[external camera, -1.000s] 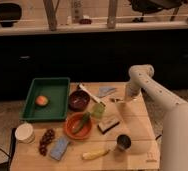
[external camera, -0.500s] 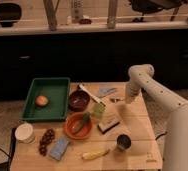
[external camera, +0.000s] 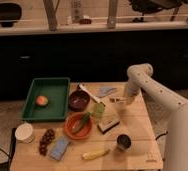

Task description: Place fork in metal cup

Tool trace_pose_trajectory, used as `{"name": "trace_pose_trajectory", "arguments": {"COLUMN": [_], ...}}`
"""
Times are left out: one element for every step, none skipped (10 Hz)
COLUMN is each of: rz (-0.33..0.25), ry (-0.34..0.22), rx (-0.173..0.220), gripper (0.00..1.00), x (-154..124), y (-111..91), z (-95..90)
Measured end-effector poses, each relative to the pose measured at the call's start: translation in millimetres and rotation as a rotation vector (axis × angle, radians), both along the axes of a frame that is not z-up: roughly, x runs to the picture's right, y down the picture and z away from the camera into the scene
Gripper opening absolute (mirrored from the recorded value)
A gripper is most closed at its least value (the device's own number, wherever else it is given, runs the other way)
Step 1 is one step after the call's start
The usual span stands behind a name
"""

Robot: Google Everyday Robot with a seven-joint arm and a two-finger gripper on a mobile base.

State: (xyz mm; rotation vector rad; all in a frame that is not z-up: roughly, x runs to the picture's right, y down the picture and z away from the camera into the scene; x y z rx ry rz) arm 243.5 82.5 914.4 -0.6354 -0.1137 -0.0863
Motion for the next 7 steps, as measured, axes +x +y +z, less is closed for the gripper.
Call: {"name": "trace_pose_trajectory", "arguments": {"rz": [-0.003, -0.008, -0.008, -0.009, -0.011, -0.013, -0.017], "ry": [0.002, 0.001, 0.000, -0.003, -0.007, -0.011, -0.014], "rx": [0.003, 0.008, 0.013, 0.013, 0.007, 0.000, -0.003], "gripper": [0.74, 0.79, 0.80, 0.80, 0.80, 0.80, 0.80], "x": [0, -1, -3, -2, -1, -2, -6], "y": [-1, -2, -5, -4, -1, 2, 1], "z": [-0.5, 0.2, 1.3, 2.9, 6.4, 13.8, 15.7]}}
